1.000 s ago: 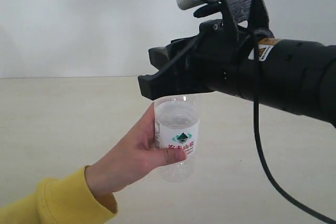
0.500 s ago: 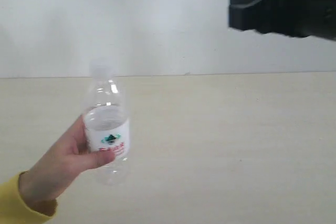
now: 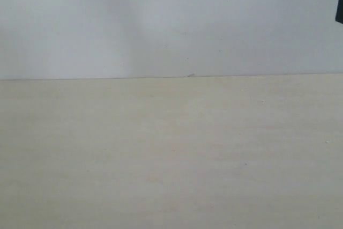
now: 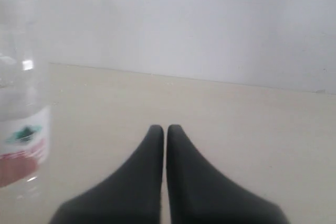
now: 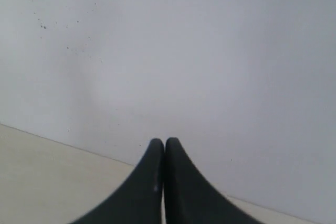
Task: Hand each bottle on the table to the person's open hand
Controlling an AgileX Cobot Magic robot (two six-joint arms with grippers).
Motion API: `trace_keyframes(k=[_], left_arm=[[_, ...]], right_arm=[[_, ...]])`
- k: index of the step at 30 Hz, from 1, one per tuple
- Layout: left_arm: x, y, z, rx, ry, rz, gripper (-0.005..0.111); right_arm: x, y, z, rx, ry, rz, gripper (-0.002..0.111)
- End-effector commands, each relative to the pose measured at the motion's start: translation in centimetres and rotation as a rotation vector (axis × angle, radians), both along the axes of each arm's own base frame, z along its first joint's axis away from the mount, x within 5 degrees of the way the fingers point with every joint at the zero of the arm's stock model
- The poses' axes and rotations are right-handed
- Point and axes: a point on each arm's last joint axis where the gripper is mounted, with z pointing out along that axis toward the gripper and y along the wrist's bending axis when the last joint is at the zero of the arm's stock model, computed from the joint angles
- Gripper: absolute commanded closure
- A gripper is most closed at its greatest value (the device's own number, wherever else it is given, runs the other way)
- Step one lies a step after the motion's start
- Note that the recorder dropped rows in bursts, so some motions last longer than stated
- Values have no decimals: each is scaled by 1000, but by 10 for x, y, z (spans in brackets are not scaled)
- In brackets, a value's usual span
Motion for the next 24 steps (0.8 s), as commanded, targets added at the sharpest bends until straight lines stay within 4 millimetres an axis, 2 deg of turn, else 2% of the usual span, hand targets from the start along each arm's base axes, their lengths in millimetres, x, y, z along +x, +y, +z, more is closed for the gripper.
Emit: trace_keyframes(k=[1,14,20,24], left_arm=[[0,0,2,7,-10,2,103],[0,0,2,7,-10,2,103],[0,0,2,7,-10,2,103],[0,0,2,7,-10,2,103]], right_arm=[[-7,-3,3,-1,-23,-3,108],[-7,-2,3,0,-14,4,108],[-41,-15,23,37,-136,-3,108],[-70,-33,37,60,-247,-87,108]])
